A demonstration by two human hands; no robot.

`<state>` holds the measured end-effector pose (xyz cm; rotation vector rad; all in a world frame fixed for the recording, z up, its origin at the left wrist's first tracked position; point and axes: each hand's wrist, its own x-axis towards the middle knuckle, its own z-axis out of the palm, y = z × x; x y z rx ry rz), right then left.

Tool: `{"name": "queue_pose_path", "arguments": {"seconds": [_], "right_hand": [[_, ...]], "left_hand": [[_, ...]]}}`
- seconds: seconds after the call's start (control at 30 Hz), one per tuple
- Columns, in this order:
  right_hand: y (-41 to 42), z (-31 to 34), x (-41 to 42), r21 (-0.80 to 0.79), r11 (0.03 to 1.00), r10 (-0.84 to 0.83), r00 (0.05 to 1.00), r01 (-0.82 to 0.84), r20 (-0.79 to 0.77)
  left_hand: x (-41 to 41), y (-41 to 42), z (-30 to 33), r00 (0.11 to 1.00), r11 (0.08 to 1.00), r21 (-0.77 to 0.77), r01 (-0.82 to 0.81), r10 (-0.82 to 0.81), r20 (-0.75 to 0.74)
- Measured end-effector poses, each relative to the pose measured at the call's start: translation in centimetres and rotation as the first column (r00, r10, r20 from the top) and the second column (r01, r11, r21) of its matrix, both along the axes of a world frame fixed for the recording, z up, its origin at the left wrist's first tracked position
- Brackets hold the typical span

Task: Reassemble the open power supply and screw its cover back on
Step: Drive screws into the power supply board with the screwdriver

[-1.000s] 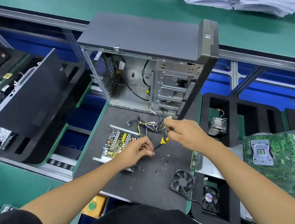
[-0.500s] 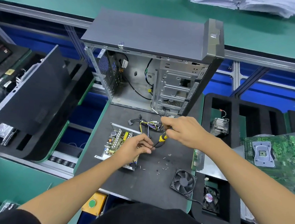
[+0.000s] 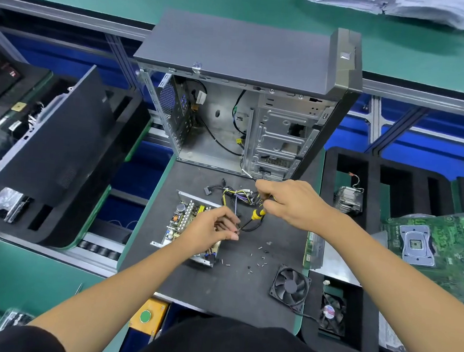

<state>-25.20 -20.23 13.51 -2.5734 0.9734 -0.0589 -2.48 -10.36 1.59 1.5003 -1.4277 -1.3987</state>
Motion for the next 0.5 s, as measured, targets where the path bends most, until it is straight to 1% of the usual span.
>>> {"name": "queue_pose_path", "arguments": {"seconds": [0.5], "right_hand": [[0.18,0.21,0.25,0.010,1.000,0.012,1.000,-0.012,-0.022]], "left_hand": [[-0.41,0.39,0.27,1.000,1.000,-0.015,-0.016,0.016,0.008]]}}
